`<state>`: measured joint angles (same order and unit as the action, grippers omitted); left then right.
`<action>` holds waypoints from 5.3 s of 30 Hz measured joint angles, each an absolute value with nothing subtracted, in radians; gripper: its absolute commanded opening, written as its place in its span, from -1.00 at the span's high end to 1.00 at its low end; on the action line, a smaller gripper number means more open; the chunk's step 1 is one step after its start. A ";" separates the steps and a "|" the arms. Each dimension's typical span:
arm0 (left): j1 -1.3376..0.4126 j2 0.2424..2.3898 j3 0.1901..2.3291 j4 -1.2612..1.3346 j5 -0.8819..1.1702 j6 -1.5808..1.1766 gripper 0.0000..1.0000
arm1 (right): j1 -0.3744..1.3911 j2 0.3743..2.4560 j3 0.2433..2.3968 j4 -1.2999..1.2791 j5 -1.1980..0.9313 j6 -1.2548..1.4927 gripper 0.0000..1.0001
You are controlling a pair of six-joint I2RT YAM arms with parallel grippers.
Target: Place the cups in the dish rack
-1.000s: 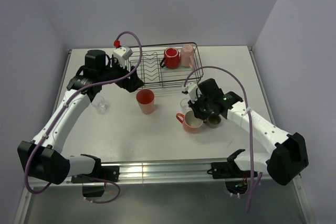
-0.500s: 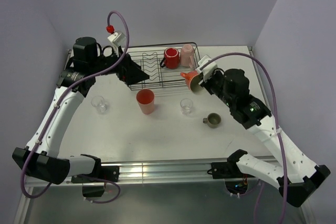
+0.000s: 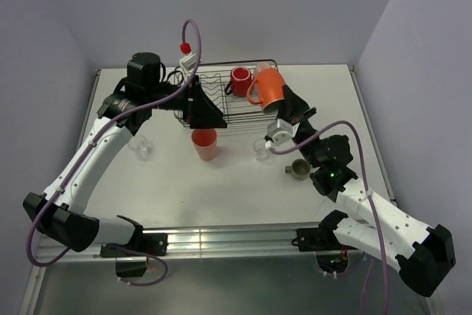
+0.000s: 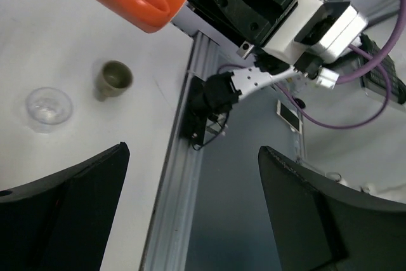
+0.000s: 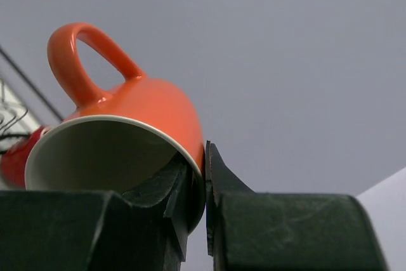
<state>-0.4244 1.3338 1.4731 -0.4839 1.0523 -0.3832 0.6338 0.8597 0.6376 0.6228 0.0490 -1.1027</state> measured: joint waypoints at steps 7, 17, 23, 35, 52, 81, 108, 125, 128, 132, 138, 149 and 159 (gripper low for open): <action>-0.486 1.407 1.548 -0.554 1.093 -0.375 -0.69 | 0.663 0.810 0.500 0.889 -0.162 -1.267 1.00; -0.546 1.486 1.628 -0.679 1.114 -0.327 -0.52 | 0.684 0.805 0.443 0.999 -0.339 -1.388 1.00; -0.564 1.491 1.628 -0.685 1.114 -0.331 -0.37 | 0.699 0.805 0.429 1.014 -0.379 -1.420 1.00; -0.595 1.514 1.627 -0.624 1.121 -0.395 0.00 | 0.721 0.810 0.398 1.071 -0.413 -1.482 1.00; -0.612 1.494 1.552 -0.528 1.120 -0.522 1.00 | 0.724 0.820 0.365 1.113 -0.435 -1.550 0.50; -0.524 1.735 1.784 -0.595 0.399 -0.203 1.00 | 0.624 0.646 0.320 0.831 -0.007 -1.480 -1.00; -0.579 2.133 1.949 -0.532 0.030 -0.089 1.00 | 0.516 0.625 0.318 0.624 0.184 -1.250 -1.00; -0.604 2.201 1.959 -0.477 0.025 -0.076 1.00 | 0.503 0.624 0.318 0.604 0.194 -1.234 -1.00; -0.605 2.201 1.950 -0.468 0.025 -0.064 1.00 | 0.499 0.625 0.318 0.602 0.194 -1.230 -1.00; -0.605 2.201 1.911 -0.443 0.026 -0.044 1.00 | 0.499 0.624 0.318 0.595 0.194 -1.228 -1.00; -0.605 2.201 1.862 -0.437 0.026 -0.033 1.00 | 0.499 0.624 0.318 0.582 0.194 -1.227 -1.00; -0.605 2.201 1.861 -0.432 0.020 0.007 1.00 | 0.499 0.624 0.318 0.579 0.193 -1.228 -1.00; -0.598 2.206 1.871 -0.447 0.018 0.015 1.00 | 0.499 0.624 0.318 0.573 0.190 -1.228 -1.00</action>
<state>-0.5980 2.2063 1.8706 -0.4465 0.0181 0.0154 0.4988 0.6239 0.3180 0.5728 0.1898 -1.2278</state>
